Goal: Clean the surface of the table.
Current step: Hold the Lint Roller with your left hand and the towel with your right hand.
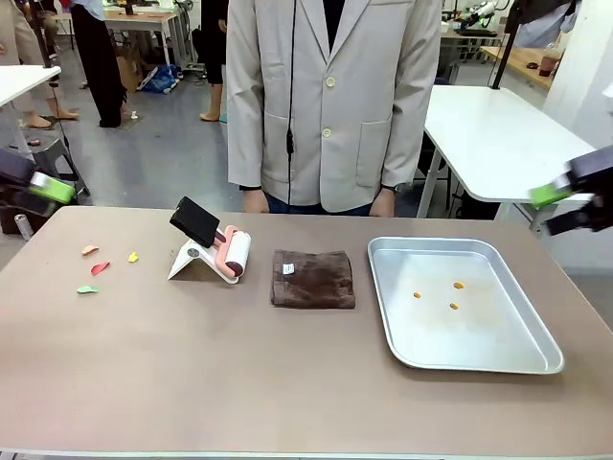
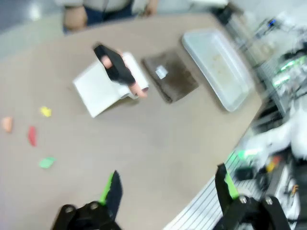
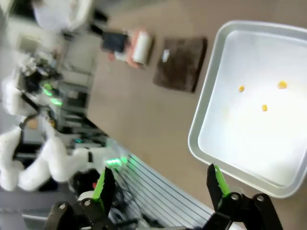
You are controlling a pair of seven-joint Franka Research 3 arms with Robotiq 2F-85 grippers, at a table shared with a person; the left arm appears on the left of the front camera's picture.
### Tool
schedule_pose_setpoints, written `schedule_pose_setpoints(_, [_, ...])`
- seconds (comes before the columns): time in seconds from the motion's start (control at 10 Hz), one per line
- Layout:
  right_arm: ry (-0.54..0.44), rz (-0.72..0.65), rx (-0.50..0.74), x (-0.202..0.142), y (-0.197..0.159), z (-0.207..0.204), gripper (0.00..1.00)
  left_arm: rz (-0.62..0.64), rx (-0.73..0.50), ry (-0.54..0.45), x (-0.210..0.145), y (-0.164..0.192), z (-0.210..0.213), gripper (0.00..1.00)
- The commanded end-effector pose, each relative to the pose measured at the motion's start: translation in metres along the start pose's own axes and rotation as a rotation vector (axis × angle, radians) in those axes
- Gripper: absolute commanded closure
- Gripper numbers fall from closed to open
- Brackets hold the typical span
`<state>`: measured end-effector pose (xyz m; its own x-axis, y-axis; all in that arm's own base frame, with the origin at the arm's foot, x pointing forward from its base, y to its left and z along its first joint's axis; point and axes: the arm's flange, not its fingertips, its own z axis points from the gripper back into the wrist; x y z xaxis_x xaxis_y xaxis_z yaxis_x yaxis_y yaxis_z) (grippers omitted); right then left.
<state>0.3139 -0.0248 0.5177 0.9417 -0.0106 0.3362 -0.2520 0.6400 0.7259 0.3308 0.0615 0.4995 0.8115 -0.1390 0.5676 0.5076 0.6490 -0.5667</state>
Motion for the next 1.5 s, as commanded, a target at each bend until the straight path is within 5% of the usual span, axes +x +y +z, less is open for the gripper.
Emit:
schedule_pose_setpoints(0.0, [-0.136, -0.153, 0.141, -0.011, -0.067, 0.03, 0.0, 0.157, -0.158, -0.155, -0.021, 0.062, 0.039, 0.0])
schedule_pose_setpoints(0.6, [-0.341, -0.378, 0.281, -0.049, -0.168, 0.083, 0.0, 0.376, -0.318, -0.43, -0.097, 0.139, 0.077, 0.0])
schedule_pose_setpoints(1.0, [-0.39, -0.419, 0.197, -0.056, -0.177, 0.083, 0.0, 0.373, -0.257, -0.479, -0.101, 0.127, 0.057, 0.0])
schedule_pose_setpoints(1.4, [-0.344, -0.439, 0.245, -0.062, -0.178, 0.082, 0.0, 0.404, -0.295, -0.435, -0.1, 0.134, 0.063, 0.0])
